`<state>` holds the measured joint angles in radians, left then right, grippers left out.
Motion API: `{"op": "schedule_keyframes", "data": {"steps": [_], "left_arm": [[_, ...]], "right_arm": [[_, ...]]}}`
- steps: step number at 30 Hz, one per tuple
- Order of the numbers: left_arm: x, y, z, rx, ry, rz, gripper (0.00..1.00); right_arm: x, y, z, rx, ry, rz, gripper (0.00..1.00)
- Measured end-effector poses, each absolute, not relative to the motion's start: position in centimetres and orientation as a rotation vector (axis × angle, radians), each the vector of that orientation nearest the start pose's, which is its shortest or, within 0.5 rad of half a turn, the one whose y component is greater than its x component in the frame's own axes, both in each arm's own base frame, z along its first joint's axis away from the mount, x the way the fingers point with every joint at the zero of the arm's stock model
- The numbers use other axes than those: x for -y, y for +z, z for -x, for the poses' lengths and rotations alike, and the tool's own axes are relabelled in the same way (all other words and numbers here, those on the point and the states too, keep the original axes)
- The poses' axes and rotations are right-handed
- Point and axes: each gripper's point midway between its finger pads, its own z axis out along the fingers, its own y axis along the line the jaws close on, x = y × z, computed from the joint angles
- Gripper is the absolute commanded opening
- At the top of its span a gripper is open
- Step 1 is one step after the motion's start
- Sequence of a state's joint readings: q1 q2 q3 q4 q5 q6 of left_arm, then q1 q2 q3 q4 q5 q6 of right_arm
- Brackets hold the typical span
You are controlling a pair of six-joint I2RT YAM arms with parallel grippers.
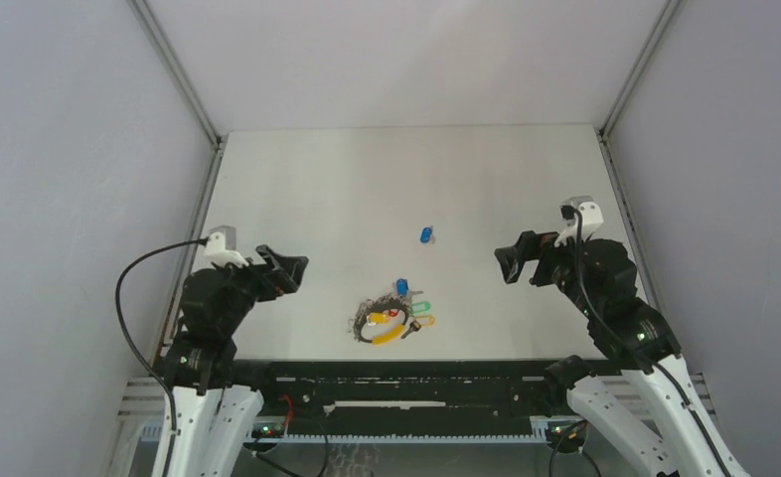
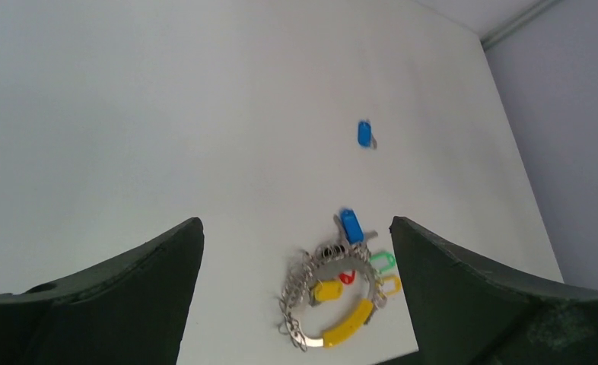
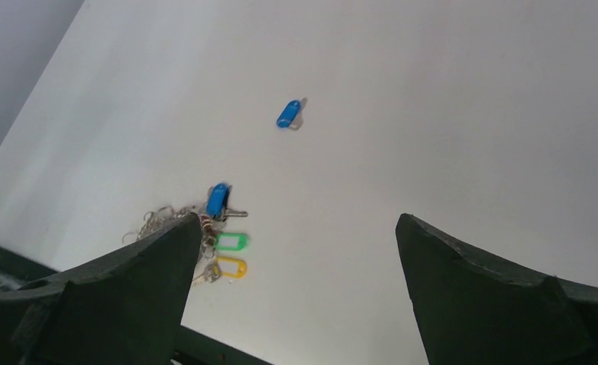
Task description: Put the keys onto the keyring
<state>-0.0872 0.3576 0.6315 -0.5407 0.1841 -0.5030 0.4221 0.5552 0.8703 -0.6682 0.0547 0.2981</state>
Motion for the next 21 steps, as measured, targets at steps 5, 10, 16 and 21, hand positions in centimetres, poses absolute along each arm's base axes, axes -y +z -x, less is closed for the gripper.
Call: {"op": "schedule_keyframes", "data": {"steps": [5, 10, 16, 21], "left_arm": [[11.2, 17.7, -20.6, -2.028, -0.694, 0.213, 0.93], [14.8, 11.3, -19.3, -2.272, -0.658, 0.14, 0.87], [15.3, 7.4, -20.0, -2.406, -0.532, 0.154, 0.78], [16.7, 6.4, -20.4, -2.427, -0.546, 0.117, 0.69]], "right_arm": [[-12.8, 23.9, -21.2, -2.029, 0.524, 0.195, 0.92], [-16.3, 20.6, -21.0, -2.125, 0.582, 0.318, 0.89], [-20.6, 16.0, -19.1, -2.226, 0.623, 0.508, 0.87], [-23.0, 14.4, -18.3, -2.247, 0.62, 0.608, 0.86]]}}
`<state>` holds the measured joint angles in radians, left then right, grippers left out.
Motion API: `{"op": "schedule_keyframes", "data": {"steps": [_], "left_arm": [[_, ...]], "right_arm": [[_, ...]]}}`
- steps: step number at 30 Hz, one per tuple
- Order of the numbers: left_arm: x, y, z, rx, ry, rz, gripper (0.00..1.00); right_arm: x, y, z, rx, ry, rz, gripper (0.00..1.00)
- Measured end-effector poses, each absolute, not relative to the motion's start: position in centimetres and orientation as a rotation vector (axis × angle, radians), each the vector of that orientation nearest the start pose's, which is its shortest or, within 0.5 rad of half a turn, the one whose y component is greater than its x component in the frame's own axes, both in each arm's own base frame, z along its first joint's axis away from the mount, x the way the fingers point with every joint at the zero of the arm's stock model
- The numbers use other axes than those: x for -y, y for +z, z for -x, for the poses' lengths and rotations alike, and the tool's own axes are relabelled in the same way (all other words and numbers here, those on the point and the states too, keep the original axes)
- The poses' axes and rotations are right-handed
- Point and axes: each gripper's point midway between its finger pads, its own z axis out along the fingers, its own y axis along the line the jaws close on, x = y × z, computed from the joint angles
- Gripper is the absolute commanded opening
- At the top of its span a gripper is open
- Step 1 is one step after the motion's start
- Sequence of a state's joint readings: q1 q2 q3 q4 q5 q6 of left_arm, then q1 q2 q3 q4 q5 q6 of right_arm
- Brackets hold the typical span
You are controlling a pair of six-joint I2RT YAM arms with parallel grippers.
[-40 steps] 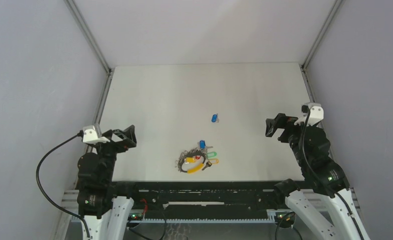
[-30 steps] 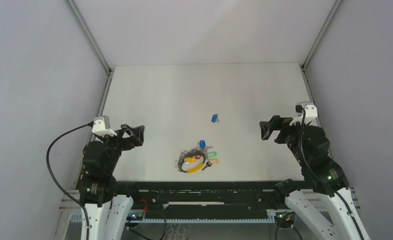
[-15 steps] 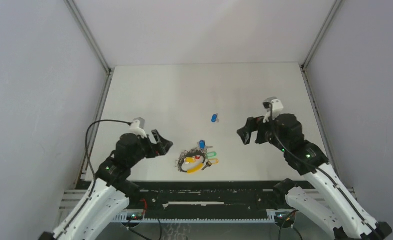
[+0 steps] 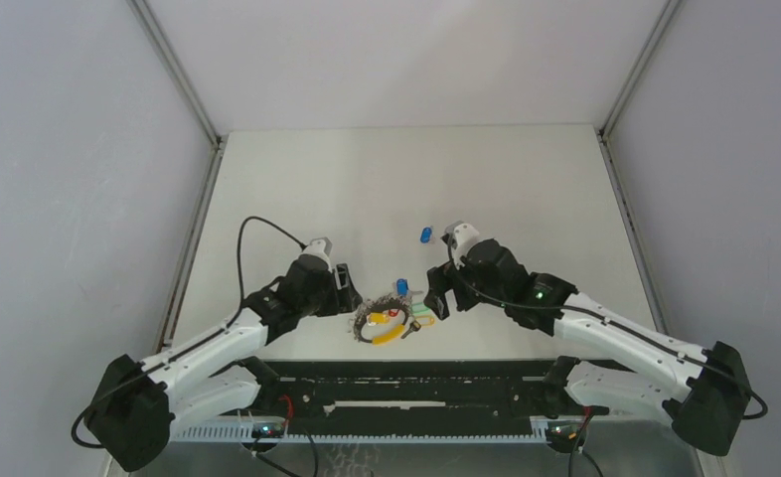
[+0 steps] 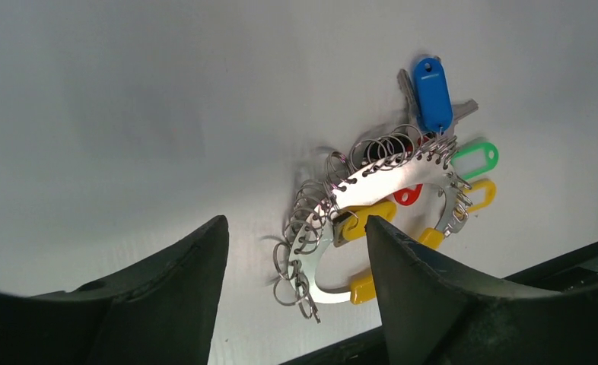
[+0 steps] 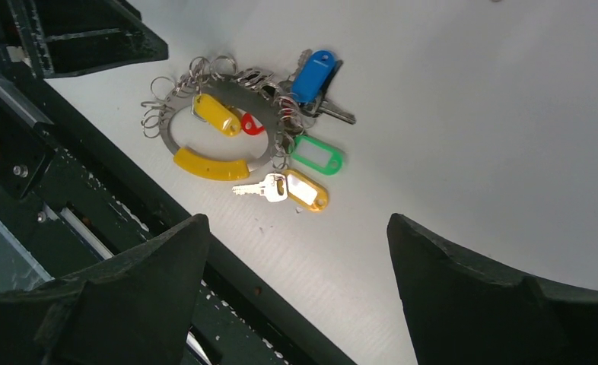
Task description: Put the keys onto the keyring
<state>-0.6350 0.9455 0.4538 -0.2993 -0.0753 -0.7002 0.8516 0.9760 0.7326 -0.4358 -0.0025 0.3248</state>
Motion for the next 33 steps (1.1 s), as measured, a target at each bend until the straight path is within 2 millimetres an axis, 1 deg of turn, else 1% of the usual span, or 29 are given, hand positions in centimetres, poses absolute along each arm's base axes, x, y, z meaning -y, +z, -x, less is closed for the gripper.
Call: {"op": "schedule_keyframes", "data": {"steps": [3, 6, 10, 11, 13, 17, 19, 21, 23, 26, 28, 30, 33], "left_arm": [[17.3, 5.3, -20.4, -2.464, -0.541, 0.099, 0.64], [17.8, 4.0, -19.9, -2.513, -0.541, 0.071, 0.62], [18.8, 2.8, -19.1, -2.565, -0.55, 0.02, 0.59], [19.2, 2.6, -18.9, -2.574, -0.556, 0.003, 0.58], [20.2, 2.4, -18.8, -2.58, -0.584, -0.03, 0.51], [22.3, 2.2, -19.4, -2.599, -0.627, -0.072, 0.42], [23.5, 2.3, -20.1, -2.608, -0.652, -0.086, 0.39], [24.7, 2.3, -20.8, -2.612, -0.678, -0.096, 0.39], [26.4, 2.5, -21.7, -2.611, -0.719, -0.115, 0.38], [28.6, 3.1, -22.7, -2.596, -0.77, -0.149, 0.39], [29.9, 3.9, -23.4, -2.566, -0.808, -0.168, 0.42], [30.6, 4.8, -23.9, -2.529, -0.832, -0.18, 0.45], [30.2, 6.0, -24.3, -2.485, -0.808, -0.189, 0.48]], "right_arm": [[-24.0, 13.5, -18.0, -2.262, 0.613, 0.645, 0.85], [-24.7, 12.7, -17.9, -2.273, 0.605, 0.667, 0.85], [-24.9, 12.3, -18.1, -2.279, 0.591, 0.672, 0.85], [-24.9, 12.1, -18.2, -2.282, 0.583, 0.67, 0.84], [-24.8, 11.9, -18.3, -2.288, 0.568, 0.668, 0.83], [-24.7, 11.5, -18.5, -2.296, 0.548, 0.664, 0.82], [-24.5, 11.5, -18.7, -2.293, 0.532, 0.655, 0.82], [-24.4, 11.5, -18.9, -2.291, 0.517, 0.647, 0.82], [-24.1, 11.4, -19.0, -2.292, 0.499, 0.639, 0.82], [-23.7, 11.0, -19.0, -2.296, 0.482, 0.633, 0.82], [-23.5, 10.8, -19.0, -2.3, 0.471, 0.628, 0.81], [-23.4, 10.7, -19.0, -2.302, 0.465, 0.627, 0.81], [-23.3, 10.6, -19.0, -2.304, 0.459, 0.625, 0.8]]}}
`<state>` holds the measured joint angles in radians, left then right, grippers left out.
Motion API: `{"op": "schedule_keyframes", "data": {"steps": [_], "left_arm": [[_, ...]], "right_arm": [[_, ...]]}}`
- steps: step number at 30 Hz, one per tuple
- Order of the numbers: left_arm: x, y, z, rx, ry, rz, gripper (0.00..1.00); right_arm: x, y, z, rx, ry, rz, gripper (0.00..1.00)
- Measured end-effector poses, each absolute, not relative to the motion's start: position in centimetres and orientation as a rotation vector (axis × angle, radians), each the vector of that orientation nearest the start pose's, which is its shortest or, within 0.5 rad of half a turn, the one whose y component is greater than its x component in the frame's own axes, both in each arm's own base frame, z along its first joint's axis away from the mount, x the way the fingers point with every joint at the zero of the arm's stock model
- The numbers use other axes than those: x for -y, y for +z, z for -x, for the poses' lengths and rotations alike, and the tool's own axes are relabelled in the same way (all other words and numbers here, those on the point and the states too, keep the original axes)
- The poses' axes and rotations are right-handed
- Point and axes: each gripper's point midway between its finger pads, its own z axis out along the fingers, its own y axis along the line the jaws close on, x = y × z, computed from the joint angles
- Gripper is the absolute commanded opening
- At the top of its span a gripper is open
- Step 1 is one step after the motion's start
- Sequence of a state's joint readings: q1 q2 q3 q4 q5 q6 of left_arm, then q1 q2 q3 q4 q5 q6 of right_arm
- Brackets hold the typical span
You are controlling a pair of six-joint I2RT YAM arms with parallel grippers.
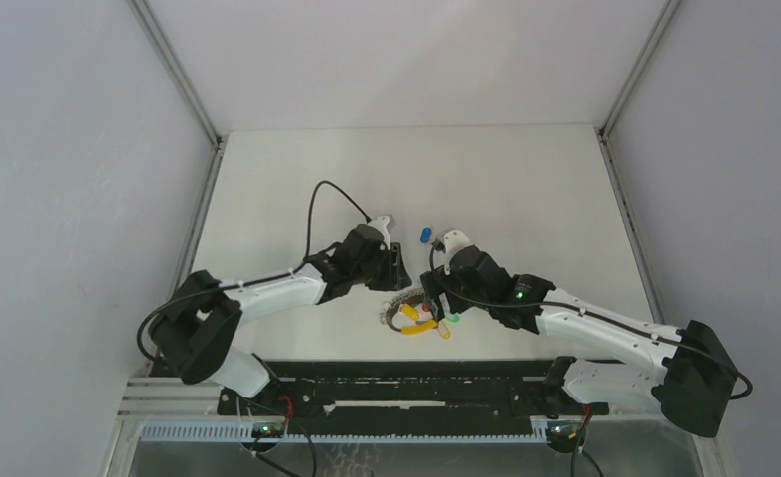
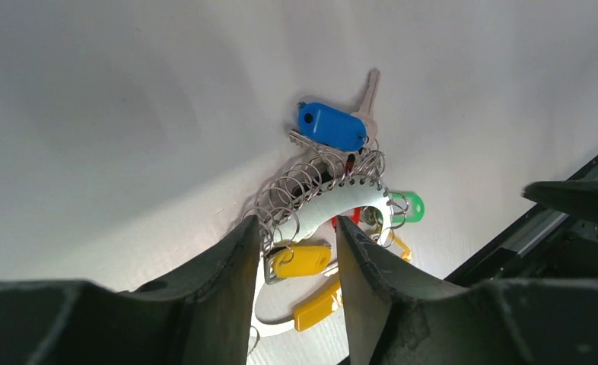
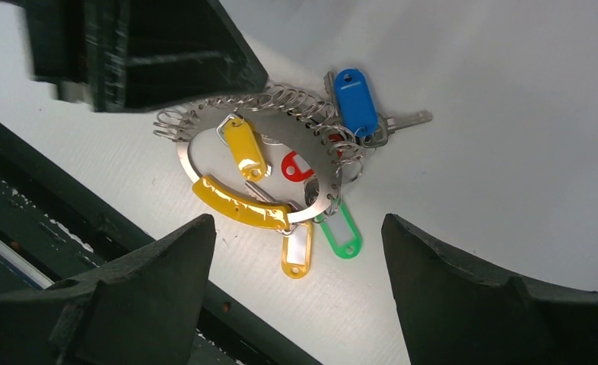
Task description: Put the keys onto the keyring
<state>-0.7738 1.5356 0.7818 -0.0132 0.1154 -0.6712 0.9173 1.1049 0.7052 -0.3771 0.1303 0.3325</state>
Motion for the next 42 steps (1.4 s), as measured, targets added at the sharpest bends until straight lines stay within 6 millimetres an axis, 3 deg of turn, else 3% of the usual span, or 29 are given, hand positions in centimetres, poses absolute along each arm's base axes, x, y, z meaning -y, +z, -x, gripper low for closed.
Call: {"op": "schedule_keyframes", "data": {"steps": [5, 7, 15, 18, 22, 32, 42], "left_arm": [[28.0, 9.6, -24.6, -2.37, -0.742, -0.178, 0.52], [26.7, 10.2, -24.1, -2.348, -0.718, -0.177, 0.53], [22.8, 7.4, -19.4, -2.433, -0.584, -0.284, 0.54], [22.8, 7.2, -17.6, -2.433, -0.566, -0.386, 0.52], [23.4, 7.3, -16.5, -2.413, -0.563, -0.479, 0.48], [23.5, 3.3, -15.0, -2.511, -0.448, -0.628, 0.39], [24.6, 2.6, -15.4, -2.509, -0.432, -0.683, 0.38]], "right_arm": [[-23.2, 10.1, -19.1, -2.317, 0.439, 0.634, 0.79], [-23.2, 9.9, -19.1, -2.318, 0.435, 0.639, 0.79], [-23.0, 9.9, -19.4, -2.312, 0.426, 0.643, 0.79], [-23.1, 9.8, -19.5, -2.313, 0.425, 0.643, 0.79], [-23.1, 9.5, -19.5, -2.318, 0.422, 0.645, 0.78], [-23.0, 9.5, -19.6, -2.318, 0.412, 0.64, 0.78], [-22.9, 9.5, -19.8, -2.318, 0.401, 0.636, 0.79]]}}
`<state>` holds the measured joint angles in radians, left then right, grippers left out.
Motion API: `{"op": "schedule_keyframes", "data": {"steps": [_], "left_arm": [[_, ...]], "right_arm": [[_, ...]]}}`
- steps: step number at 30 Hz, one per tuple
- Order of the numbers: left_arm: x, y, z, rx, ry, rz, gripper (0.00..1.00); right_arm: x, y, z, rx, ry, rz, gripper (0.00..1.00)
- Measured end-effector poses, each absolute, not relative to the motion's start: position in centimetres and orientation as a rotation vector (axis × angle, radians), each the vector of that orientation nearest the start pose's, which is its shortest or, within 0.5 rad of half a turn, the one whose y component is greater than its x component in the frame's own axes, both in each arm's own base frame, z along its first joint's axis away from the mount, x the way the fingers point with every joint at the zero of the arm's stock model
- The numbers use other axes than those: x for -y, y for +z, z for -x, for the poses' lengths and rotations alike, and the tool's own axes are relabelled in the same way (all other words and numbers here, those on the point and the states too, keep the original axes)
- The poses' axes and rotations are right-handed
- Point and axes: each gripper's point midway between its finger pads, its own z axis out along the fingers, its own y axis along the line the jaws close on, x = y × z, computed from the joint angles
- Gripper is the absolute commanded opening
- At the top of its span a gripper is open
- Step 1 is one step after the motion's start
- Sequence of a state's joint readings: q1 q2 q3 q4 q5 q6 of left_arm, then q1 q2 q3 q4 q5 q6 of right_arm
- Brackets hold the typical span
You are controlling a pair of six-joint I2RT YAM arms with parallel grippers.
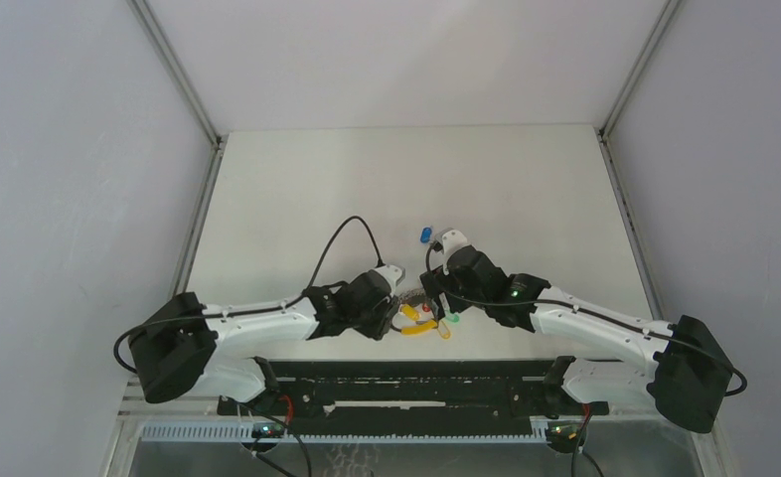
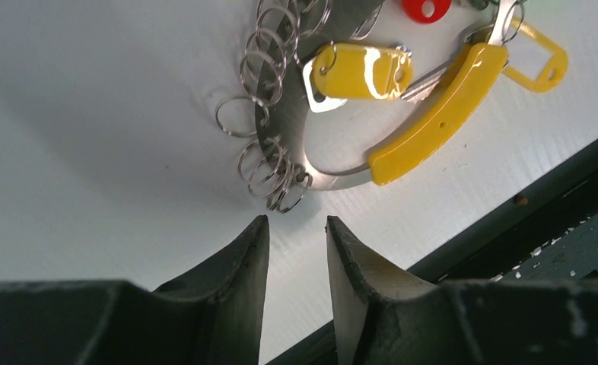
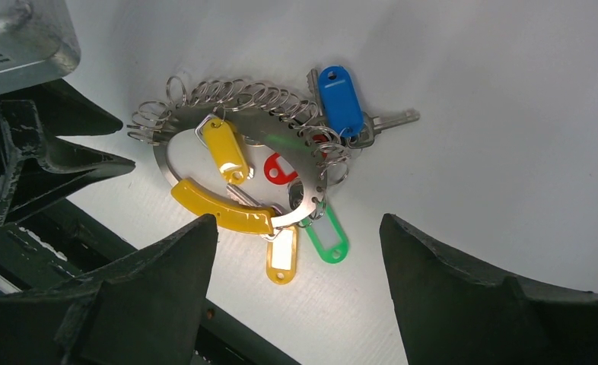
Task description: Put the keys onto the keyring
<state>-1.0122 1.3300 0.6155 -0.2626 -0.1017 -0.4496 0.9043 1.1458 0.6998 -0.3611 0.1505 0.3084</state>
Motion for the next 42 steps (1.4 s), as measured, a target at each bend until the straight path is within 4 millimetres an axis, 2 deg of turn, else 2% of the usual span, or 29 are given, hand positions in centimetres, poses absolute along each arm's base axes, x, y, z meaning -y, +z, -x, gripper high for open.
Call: {"op": "schedule_keyframes", "data": {"steps": [11, 22, 32, 42], "left_arm": [[26.7, 3.2, -16.7, -2.467, -0.449, -0.715, 0.35], [26.7, 3.1, -17.0, -2.459, -0.433, -0.721, 0.38], [27.0, 1.8, -17.1, -2.479, -0.42, -0.748, 0.37], [28.0, 2.7, -17.5, -2.427, -0.461, -0.788, 0.12]], "right_arm": [[-22.6, 9.4, -19.9, -2.322, 0.387, 0.626, 0.79], [-22.4, 9.4, -20.0, -2.323, 0.38, 0.622, 0.79], [-22.1, 9.2, -20.0, -2.327, 0.362, 0.616, 0.79], [-22.0, 9.1, -19.9, -2.327, 0.36, 0.617, 0.79]]}}
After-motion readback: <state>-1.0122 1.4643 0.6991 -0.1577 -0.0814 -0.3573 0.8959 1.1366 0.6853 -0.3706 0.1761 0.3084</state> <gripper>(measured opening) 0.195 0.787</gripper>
